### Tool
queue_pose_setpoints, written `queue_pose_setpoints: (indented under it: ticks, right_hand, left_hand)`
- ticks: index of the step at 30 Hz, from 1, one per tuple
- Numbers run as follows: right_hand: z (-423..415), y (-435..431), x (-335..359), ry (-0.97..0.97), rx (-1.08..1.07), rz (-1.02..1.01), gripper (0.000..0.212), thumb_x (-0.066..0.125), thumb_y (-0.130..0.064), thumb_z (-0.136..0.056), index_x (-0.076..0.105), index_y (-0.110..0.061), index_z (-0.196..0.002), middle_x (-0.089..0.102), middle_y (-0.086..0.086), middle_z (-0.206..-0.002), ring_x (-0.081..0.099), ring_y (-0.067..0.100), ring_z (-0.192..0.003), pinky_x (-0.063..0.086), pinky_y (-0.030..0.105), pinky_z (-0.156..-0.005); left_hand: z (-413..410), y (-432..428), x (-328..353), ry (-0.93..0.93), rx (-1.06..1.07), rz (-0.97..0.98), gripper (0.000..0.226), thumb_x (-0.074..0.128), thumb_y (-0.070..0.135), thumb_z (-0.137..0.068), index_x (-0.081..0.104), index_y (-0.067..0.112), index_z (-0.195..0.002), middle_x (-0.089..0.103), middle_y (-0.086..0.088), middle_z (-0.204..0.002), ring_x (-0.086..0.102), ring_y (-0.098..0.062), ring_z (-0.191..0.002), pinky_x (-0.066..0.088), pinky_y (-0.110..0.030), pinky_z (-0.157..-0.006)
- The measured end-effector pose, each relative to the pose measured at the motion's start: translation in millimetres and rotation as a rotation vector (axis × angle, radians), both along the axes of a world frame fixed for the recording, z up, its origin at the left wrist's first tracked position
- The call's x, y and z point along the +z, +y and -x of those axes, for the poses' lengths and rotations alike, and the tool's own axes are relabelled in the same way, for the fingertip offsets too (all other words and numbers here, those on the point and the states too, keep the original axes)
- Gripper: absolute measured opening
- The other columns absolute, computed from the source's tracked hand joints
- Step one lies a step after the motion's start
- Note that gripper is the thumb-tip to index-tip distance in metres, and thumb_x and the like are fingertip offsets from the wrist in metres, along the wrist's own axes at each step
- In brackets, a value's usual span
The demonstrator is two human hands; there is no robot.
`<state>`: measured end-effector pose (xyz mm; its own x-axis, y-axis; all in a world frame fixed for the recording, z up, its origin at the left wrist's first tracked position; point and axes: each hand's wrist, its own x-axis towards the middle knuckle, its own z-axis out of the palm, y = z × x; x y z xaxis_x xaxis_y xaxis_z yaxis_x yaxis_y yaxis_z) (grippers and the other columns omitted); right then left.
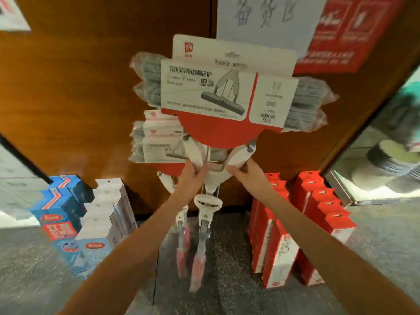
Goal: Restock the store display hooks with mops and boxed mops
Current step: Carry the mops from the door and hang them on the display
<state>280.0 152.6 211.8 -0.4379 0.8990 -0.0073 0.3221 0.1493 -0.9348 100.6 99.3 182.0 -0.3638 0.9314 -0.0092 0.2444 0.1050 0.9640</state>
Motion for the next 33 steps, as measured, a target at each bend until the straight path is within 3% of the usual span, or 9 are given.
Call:
queue_pose_setpoints:
  ticks: [6,10,14,16,19,26,28,30,33]
  right_hand:
    - [-81,-14,80,0.079,-0.153,-0.1,0.046,0.062,-0.04,-0.088,0.051,-0.017,-0.127,0.064,-0.006,-0.112,0.062,0.01,-0.1,0.051,0.026,-0.082]
    - [-142,-16,121,0.182,-0.26,-0.184,0.037,0.057,-0.027,-0.094,0.051,-0.01,-0.127,0.066,-0.002,-0.107,0.065,0.008,-0.093,0.052,0.023,-0.078]
    - [-230,-11,164,0.273,-0.401,-0.266,0.046,0.058,-0.033,-0.092,0.047,-0.012,-0.131,0.065,0.003,-0.118,0.065,0.016,-0.106,0.054,0.038,-0.092]
    - [-280,-10,183,0.311,-0.435,-0.316,0.042,0.056,-0.032,-0.093,0.046,-0.013,-0.13,0.065,0.002,-0.115,0.065,0.015,-0.103,0.057,0.034,-0.087]
    - [-360,-4,213,0.347,-0.472,-0.375,0.04,0.052,-0.032,-0.095,0.045,-0.012,-0.129,0.063,0.004,-0.113,0.065,0.012,-0.098,0.058,0.027,-0.082]
    - [-537,39,261,0.488,-0.552,-0.451,0.034,0.052,-0.026,-0.097,0.047,-0.01,-0.126,0.061,0.011,-0.115,0.063,0.02,-0.102,0.055,0.04,-0.09]
    - [-579,55,266,0.515,-0.569,-0.474,0.03,0.052,-0.024,-0.097,0.048,-0.01,-0.123,0.059,0.01,-0.108,0.061,0.019,-0.095,0.055,0.039,-0.085]
    - [-617,74,271,0.536,-0.61,-0.483,0.028,0.053,-0.022,-0.097,0.049,-0.006,-0.12,0.059,0.009,-0.101,0.059,0.018,-0.087,0.054,0.039,-0.079]
    - [-667,109,275,0.568,-0.596,-0.483,0.014,0.051,-0.017,-0.098,0.054,-0.008,-0.108,0.06,0.002,-0.086,0.057,0.013,-0.075,0.05,0.039,-0.072]
  left_hand:
    - [-101,24,119,-0.026,-0.113,-0.195,0.022,0.054,0.037,-0.093,0.043,0.018,-0.094,0.054,0.003,-0.085,0.057,-0.01,-0.078,0.053,-0.033,-0.075]
    - [-180,49,174,-0.107,-0.244,-0.284,0.038,0.057,0.037,-0.092,0.044,0.01,-0.115,0.058,0.0,-0.104,0.058,-0.009,-0.094,0.053,-0.036,-0.089]
    - [-279,70,218,-0.184,-0.394,-0.388,0.048,0.056,0.035,-0.093,0.04,0.009,-0.129,0.057,-0.005,-0.118,0.058,-0.016,-0.11,0.054,-0.032,-0.09]
    - [-332,78,240,-0.183,-0.493,-0.492,0.046,0.056,0.034,-0.093,0.041,0.015,-0.131,0.058,-0.001,-0.118,0.058,-0.01,-0.111,0.053,-0.024,-0.089]
    - [-410,89,269,-0.18,-0.587,-0.606,0.037,0.056,0.038,-0.092,0.045,0.028,-0.125,0.057,0.002,-0.119,0.058,-0.007,-0.112,0.052,-0.032,-0.095]
    - [-580,128,257,-0.137,-0.709,-0.578,0.082,0.067,0.017,-0.086,0.012,0.023,-0.146,0.04,0.004,-0.131,0.051,-0.006,-0.11,0.048,-0.008,-0.075]
    - [-625,145,242,-0.096,-0.727,-0.528,0.086,0.074,0.022,-0.08,0.017,0.017,-0.144,0.044,0.001,-0.131,0.054,-0.007,-0.107,0.047,-0.01,-0.083]
    - [-666,167,230,-0.062,-0.783,-0.466,0.089,0.082,0.034,-0.071,0.029,0.006,-0.137,0.052,-0.012,-0.127,0.059,-0.019,-0.108,0.054,-0.028,-0.088]
    - [-729,201,220,-0.115,-0.833,-0.375,0.056,0.078,0.009,-0.075,0.042,0.013,-0.119,0.06,0.001,-0.1,0.06,-0.011,-0.089,0.053,-0.014,-0.072]
